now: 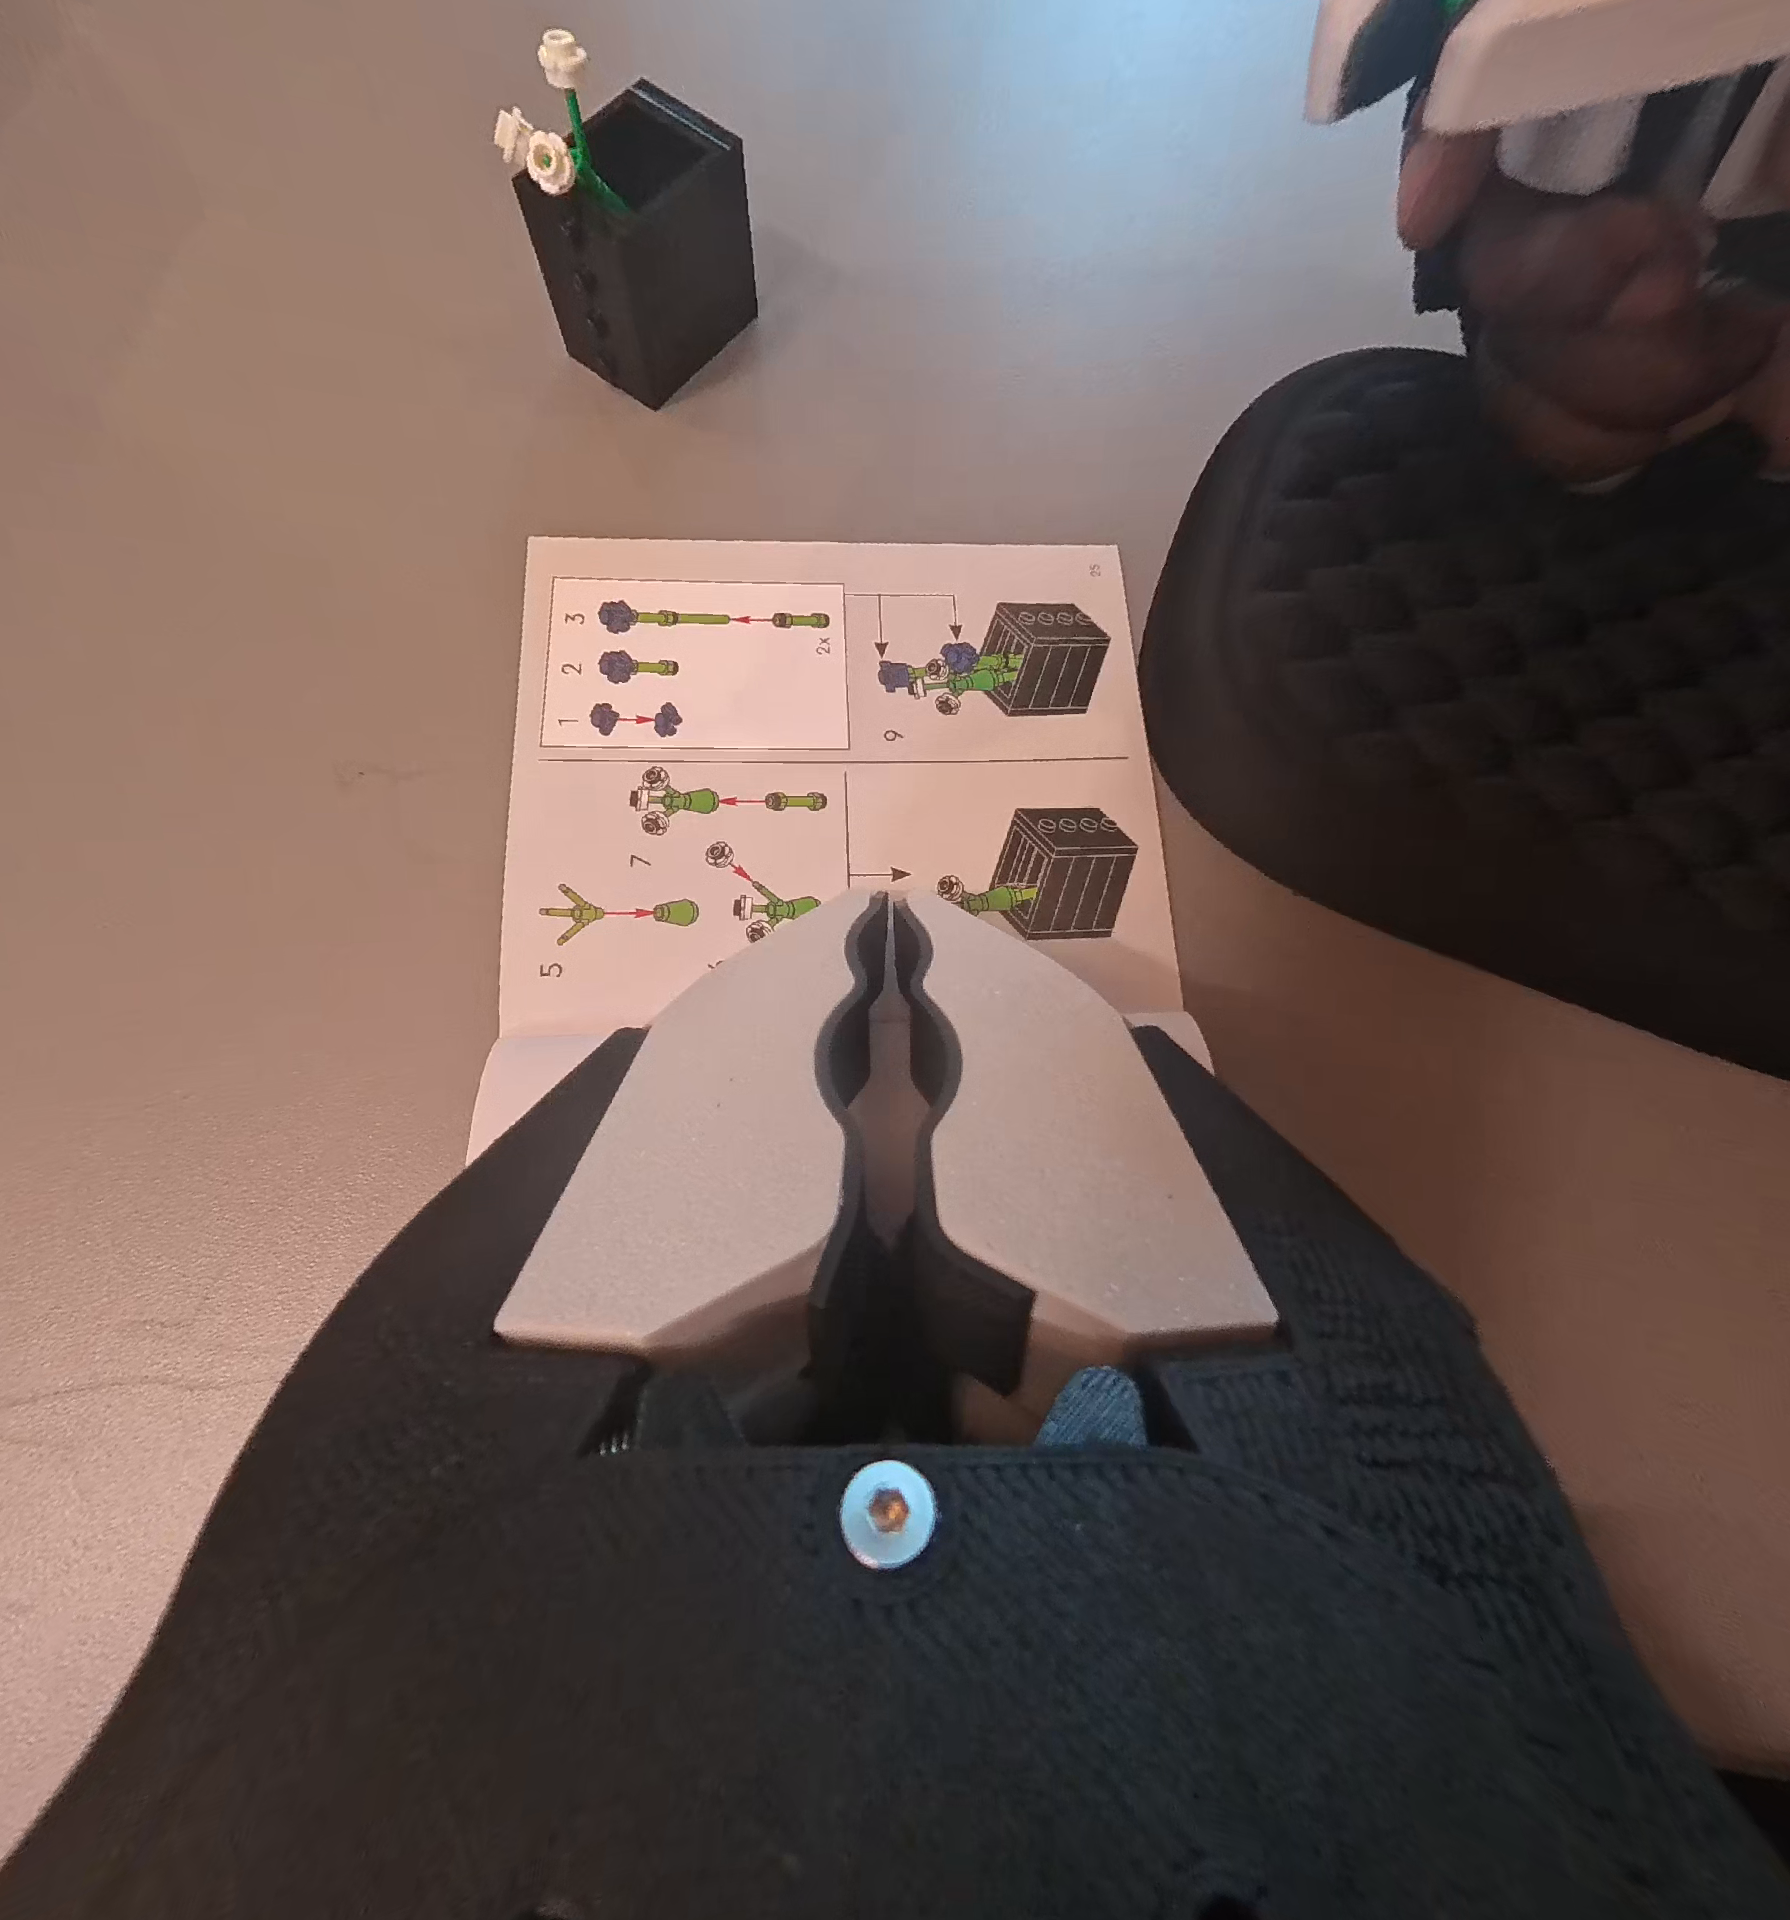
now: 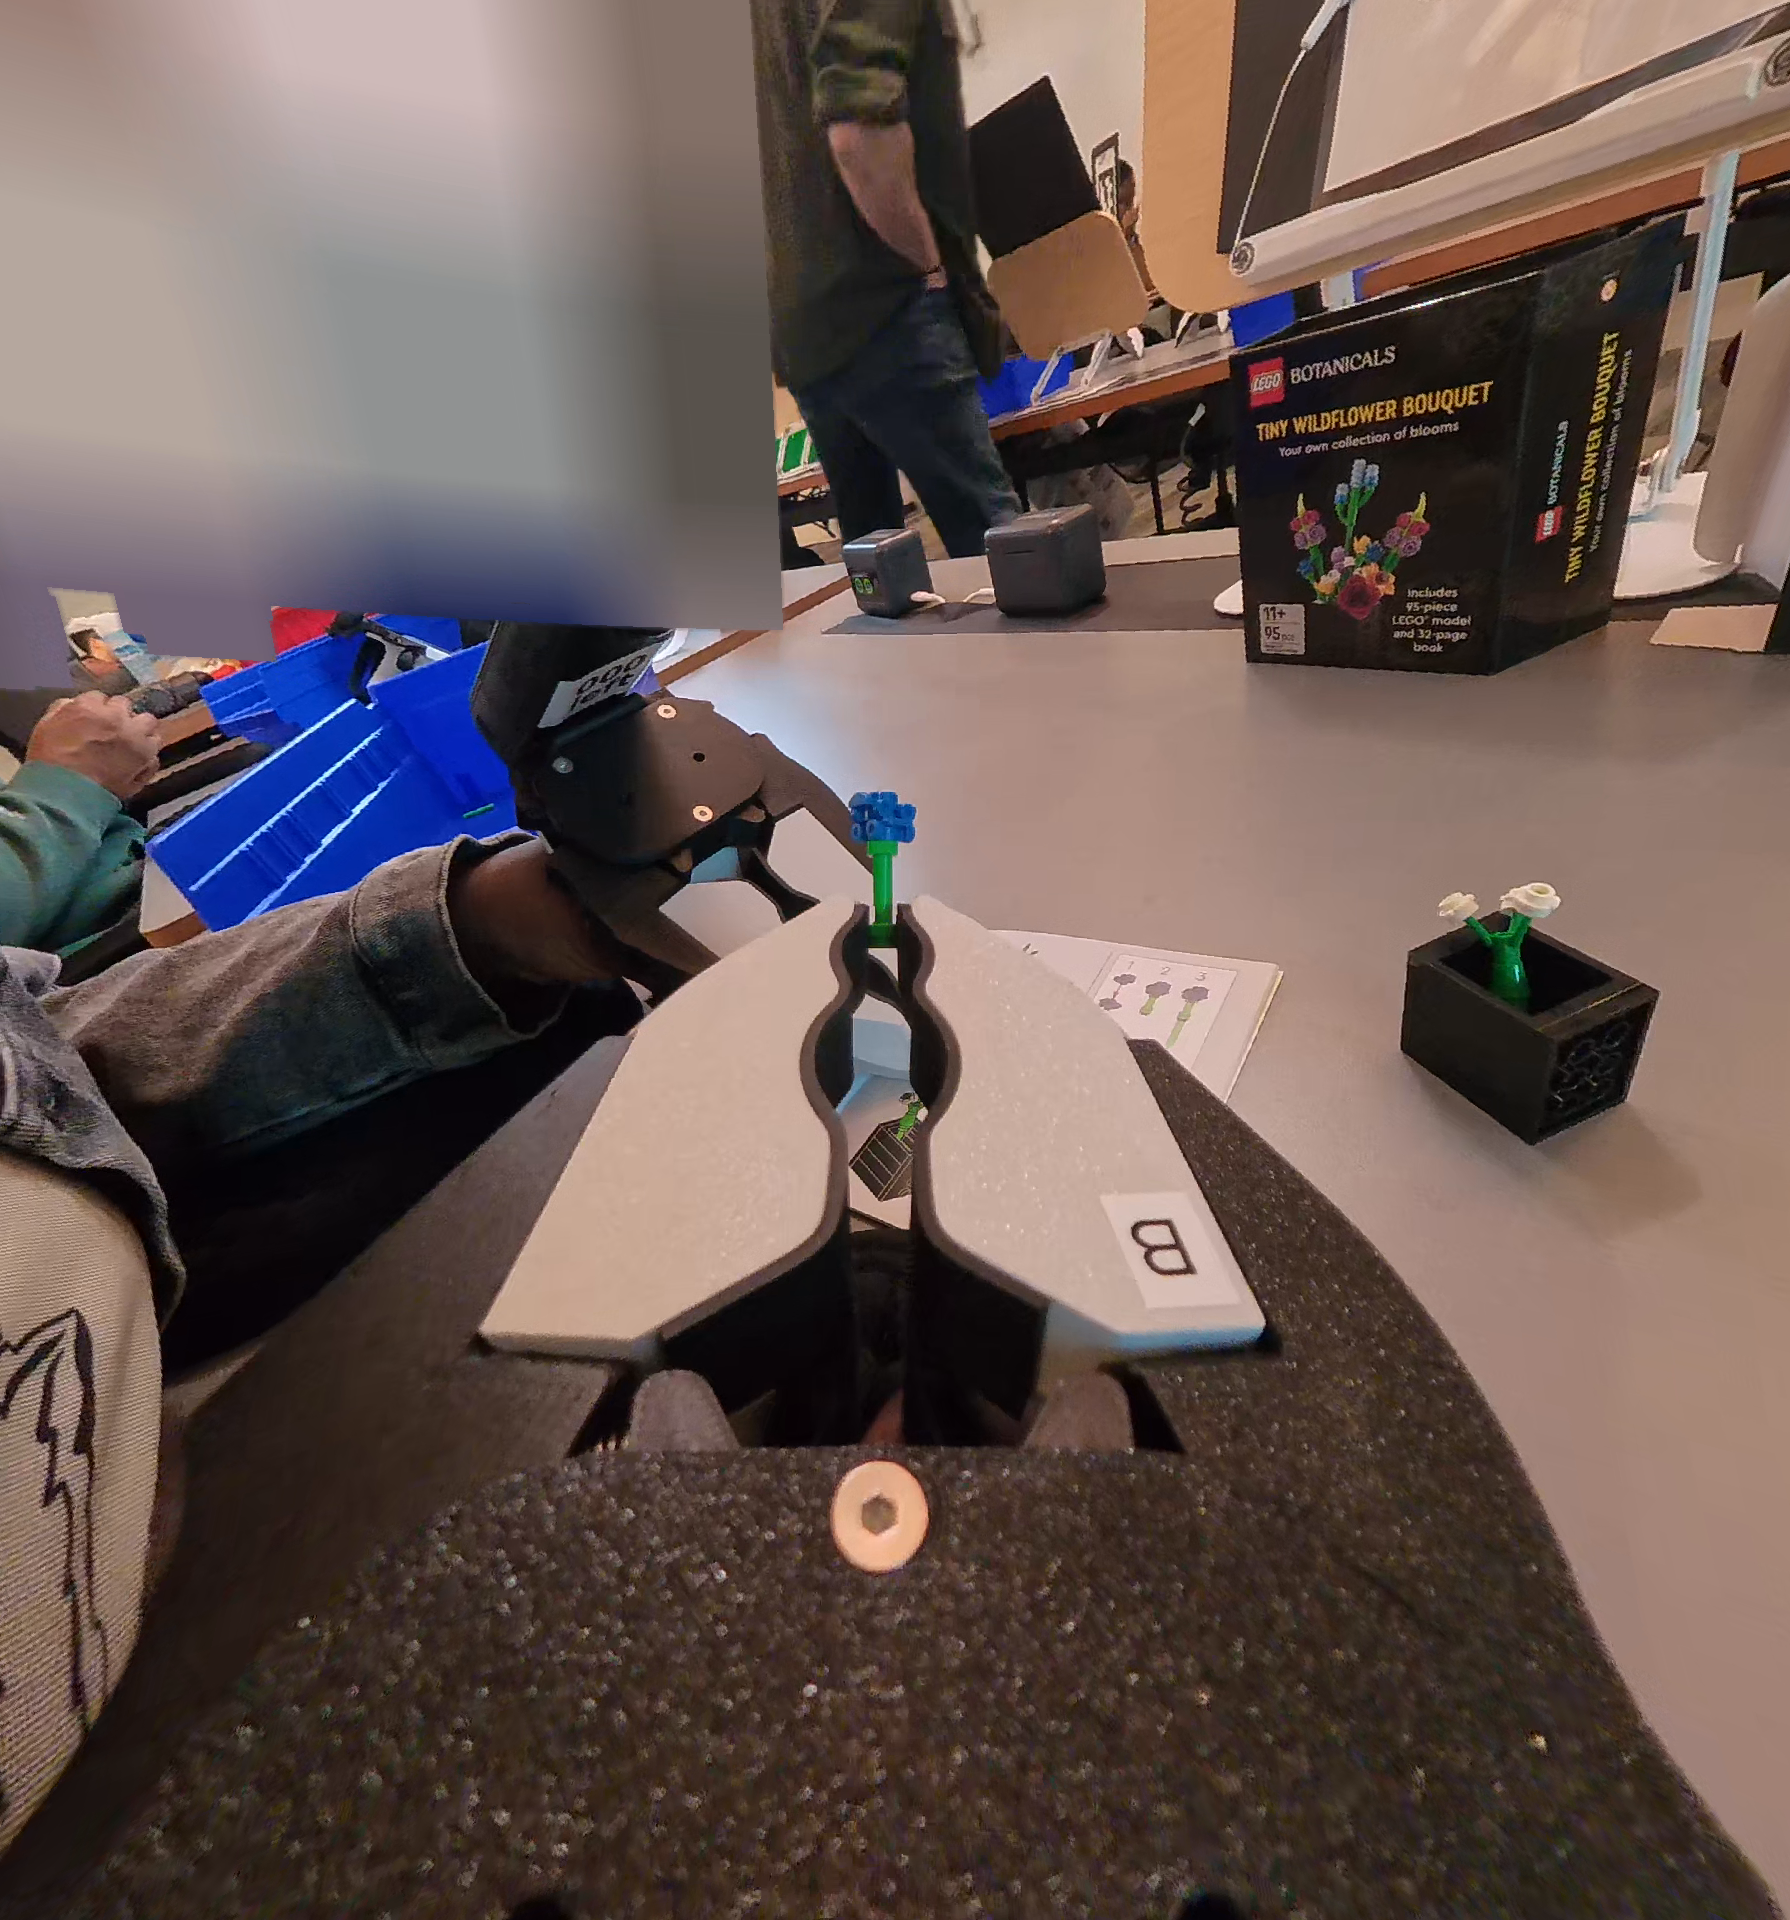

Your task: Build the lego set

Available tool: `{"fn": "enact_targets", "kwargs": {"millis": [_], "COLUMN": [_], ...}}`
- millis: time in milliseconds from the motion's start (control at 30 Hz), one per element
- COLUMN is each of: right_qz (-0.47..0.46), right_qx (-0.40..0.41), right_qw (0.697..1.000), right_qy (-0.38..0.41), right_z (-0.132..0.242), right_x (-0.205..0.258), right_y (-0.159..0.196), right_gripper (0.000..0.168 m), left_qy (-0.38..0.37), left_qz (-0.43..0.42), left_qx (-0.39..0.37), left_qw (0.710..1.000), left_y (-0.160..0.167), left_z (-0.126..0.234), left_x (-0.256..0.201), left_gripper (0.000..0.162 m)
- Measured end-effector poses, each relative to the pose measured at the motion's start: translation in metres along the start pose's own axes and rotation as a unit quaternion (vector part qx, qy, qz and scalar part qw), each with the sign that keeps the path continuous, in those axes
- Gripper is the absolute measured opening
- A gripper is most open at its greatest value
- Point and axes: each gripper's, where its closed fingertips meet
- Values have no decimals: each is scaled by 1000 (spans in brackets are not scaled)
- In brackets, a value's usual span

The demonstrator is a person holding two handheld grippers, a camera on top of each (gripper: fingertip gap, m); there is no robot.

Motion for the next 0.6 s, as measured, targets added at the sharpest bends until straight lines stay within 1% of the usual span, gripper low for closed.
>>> {"fn": "enact_targets", "kwargs": {"millis": [33,400,600], "right_qz": [2,9,6], "right_qx": [-1,-9,16], "right_qw": [1000,1000,1000], "right_qy": [0,3,2], "right_z": [0,1,-3], "right_x": [0,1,1], "right_y": [0,-2,4], "right_gripper": [4,5,4], "left_qy": [0,4,0], "left_qz": [0,5,0], "left_qx": [0,-1,-1], "left_qw": [1000,1000,1000], "left_y": [0,1,1], "left_z": [0,1,1], "left_x": [0,0,0], "left_gripper": [2,2,2]}}
Point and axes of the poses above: each gripper's, where its closed fingertips meet, z back along the fingers, y out of its underside, x = y × z across the jaws, and after that the axes turned 10 degrees about y, right-handed
